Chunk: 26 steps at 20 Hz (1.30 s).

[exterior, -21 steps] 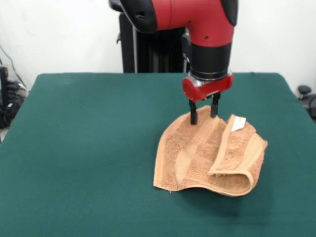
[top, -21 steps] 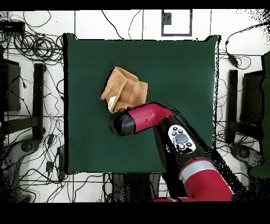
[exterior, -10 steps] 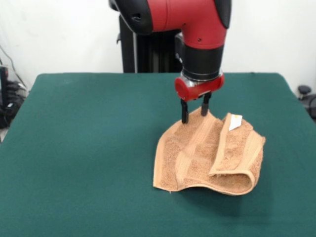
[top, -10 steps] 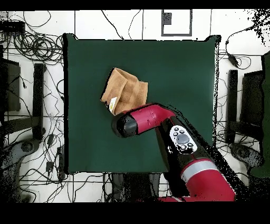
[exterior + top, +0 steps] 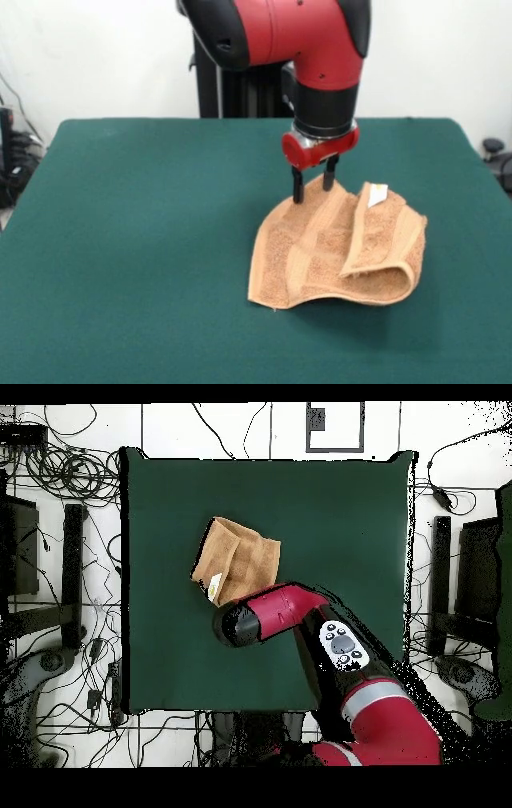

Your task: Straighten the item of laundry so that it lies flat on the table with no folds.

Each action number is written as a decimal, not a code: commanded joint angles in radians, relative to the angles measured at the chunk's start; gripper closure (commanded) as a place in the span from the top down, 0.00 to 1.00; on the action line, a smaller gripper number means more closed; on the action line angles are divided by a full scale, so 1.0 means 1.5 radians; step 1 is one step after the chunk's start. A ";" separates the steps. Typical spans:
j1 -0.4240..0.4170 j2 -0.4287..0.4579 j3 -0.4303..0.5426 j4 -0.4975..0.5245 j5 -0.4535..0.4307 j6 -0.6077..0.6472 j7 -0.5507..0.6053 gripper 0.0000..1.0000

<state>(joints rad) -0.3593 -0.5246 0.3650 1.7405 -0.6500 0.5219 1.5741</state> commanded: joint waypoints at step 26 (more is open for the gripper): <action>0.001 0.040 -0.009 0.052 -0.054 -0.062 0.004 0.00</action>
<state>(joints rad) -0.3534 -0.4968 0.3434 1.7595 -0.7046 0.3968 1.5741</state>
